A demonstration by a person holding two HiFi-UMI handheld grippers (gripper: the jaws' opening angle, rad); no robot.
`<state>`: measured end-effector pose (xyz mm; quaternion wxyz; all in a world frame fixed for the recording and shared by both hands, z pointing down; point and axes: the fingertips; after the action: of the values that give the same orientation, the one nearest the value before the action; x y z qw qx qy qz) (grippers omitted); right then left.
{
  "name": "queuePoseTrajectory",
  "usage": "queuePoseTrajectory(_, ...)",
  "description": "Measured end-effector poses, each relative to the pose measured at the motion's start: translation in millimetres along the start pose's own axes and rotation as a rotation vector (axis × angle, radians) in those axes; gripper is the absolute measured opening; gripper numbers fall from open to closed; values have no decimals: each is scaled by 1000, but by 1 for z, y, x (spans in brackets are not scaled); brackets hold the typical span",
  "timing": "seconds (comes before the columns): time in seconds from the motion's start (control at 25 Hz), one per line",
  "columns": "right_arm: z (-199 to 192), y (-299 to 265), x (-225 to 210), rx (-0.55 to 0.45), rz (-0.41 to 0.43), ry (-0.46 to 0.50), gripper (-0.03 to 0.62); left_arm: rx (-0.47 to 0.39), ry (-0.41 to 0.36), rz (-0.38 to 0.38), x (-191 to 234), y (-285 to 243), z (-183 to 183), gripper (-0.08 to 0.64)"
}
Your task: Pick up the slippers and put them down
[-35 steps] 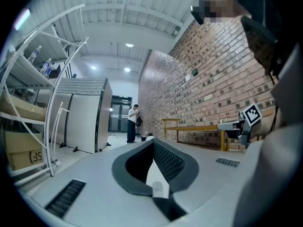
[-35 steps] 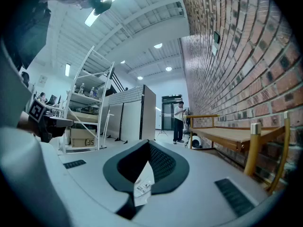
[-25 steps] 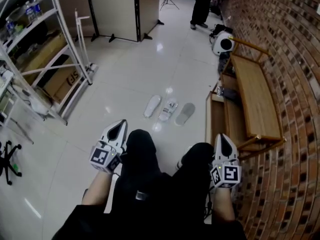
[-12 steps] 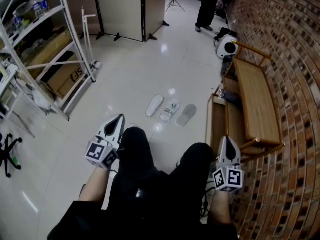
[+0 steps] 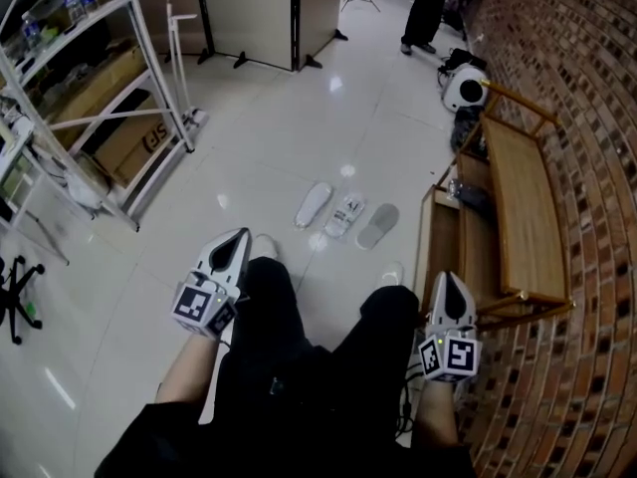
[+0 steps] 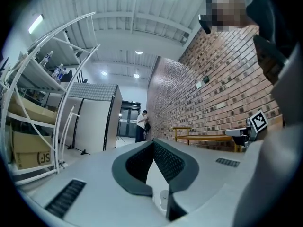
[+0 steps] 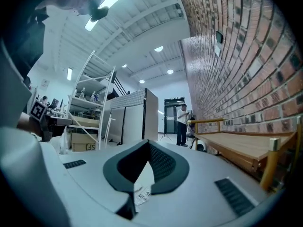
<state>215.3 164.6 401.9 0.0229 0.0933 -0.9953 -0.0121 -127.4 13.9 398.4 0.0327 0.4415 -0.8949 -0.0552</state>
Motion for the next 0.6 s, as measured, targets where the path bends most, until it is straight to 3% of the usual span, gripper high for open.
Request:
queuePoseTrajectory(0.16,-1,-25,13,2,39,84,8,-10,-14,13,9,-21,-1,0)
queuePoseTrajectory(0.6,7,-105,9,-13,34,21,8,1,-12,8,57,-88,-8,0)
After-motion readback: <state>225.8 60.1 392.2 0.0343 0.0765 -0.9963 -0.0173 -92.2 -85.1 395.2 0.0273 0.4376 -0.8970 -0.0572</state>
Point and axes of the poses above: the fingertips, and each gripper's own axes: y backward along the fingers, x to its left, z out of its top, and after that the axes turned 7 degrees about -z, right-handed
